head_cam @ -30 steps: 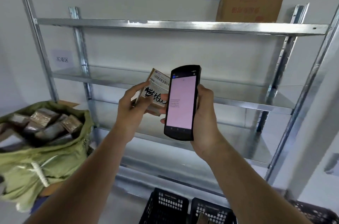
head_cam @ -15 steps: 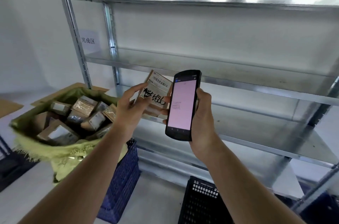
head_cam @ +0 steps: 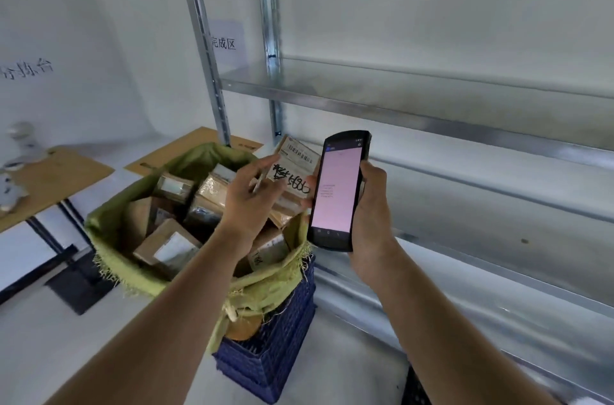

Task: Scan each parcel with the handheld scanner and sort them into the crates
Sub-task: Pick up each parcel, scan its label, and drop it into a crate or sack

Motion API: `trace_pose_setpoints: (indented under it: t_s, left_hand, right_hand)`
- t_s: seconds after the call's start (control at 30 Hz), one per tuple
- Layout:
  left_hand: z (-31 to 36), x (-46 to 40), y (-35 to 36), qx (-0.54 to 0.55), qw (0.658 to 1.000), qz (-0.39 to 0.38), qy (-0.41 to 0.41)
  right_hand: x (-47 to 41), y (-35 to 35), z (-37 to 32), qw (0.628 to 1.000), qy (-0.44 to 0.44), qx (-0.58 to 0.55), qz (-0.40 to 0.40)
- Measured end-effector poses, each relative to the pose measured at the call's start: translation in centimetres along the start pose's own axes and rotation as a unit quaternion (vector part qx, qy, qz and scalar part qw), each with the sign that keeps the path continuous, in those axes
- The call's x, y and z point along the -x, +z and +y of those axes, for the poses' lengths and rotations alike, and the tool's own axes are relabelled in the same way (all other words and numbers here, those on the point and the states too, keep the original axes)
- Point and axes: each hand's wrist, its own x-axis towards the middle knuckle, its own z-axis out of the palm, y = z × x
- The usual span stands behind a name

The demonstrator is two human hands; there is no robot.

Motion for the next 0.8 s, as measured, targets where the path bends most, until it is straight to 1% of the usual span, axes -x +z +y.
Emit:
trace_pose_setpoints:
  t_s: [0.13,0.2,0.3,0.4,0.5,0.67,0.8]
  left_hand:
    - [-1.7,-4.8,-3.9,-0.005,0.999,0.033,-0.035]
    - [-2.5,-7.3,-5.5,-0.016,0.998,0.039,-0.044]
    - [-4.3,-11.4,-7.3,-0.075,0.996,0.023,-0.045]
    - [-6.8,-15.5,-9.1,-0.139,0.989,0.029,-0.050]
    - [-10.0,-20.0,-10.5,-0.208,0.977,-0.010,-0.033]
    - [-12.4,-25.6,-11.2,-0.299,0.953,-0.048,-0.032]
    - [-14.2,-28.6,-10.7,-0.418,0.899,-0.111,-0.070]
  right_hand:
    - [-5.3,2.9,1.9,0.999,0.035,-0.011,0.003]
    - [-7.9,4.2,2.7,0.999,0.042,-0.001,0.008]
    - [-11.7,6.2,4.1,0.998,0.051,0.025,0.016]
    - [-15.0,8.0,5.9,0.996,0.057,0.052,0.041]
    - [-17.7,8.7,7.7,0.993,0.048,0.065,0.083]
    - [-21.0,9.6,9.2,0.987,0.061,0.076,0.130]
    - [-22.8,10.4,10.3,0.984,0.050,0.068,0.159]
